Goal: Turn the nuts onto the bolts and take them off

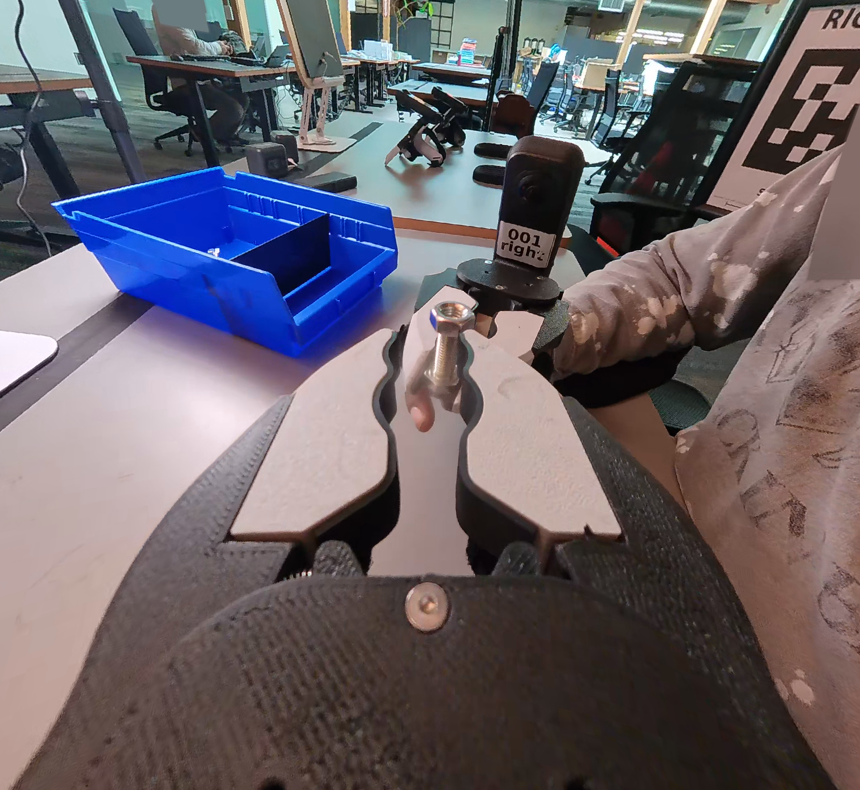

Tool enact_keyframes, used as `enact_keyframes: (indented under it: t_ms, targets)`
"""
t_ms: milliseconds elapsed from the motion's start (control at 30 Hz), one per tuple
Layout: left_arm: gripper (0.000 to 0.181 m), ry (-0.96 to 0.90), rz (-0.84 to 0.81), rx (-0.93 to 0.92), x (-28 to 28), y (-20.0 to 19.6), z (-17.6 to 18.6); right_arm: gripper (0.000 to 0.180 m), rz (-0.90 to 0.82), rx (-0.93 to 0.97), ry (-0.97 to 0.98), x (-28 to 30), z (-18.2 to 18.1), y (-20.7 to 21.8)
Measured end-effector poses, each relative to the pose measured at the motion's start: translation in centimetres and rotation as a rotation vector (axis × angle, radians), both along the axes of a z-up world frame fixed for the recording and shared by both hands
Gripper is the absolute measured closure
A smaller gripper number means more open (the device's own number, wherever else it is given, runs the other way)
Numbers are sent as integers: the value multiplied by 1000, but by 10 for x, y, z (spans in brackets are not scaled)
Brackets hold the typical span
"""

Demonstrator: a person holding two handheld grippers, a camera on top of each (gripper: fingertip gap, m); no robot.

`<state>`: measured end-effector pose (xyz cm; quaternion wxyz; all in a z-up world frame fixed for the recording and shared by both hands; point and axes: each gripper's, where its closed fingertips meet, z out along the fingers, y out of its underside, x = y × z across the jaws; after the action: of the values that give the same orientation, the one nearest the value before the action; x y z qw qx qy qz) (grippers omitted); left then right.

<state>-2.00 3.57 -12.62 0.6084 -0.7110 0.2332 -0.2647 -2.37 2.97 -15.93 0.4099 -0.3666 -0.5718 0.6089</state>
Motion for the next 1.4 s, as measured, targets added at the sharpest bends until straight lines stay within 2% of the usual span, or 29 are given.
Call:
enact_keyframes:
  t_ms: [333,433,667,1100,1200,1400]
  targets:
    - [158,-50,-30,15,7,-2,4,161,7,-4,24,3,6,-2]
    - [164,-47,16,30,-3,1,5,161,37,-5,63,7,14,-5]
    - [154,-79,-32,39,9,-4,10,162,8,-17,23,3,7,-2]
    - [160,-102,-31,58,5,-4,12,162,47,-47,69,8,16,-3]
    - [155,-123,-51,59,9,-6,14,162,22,-34,51,5,13,-1]
    - [161,-54,23,68,14,3,8,162,-18,6,28,1,7,0]
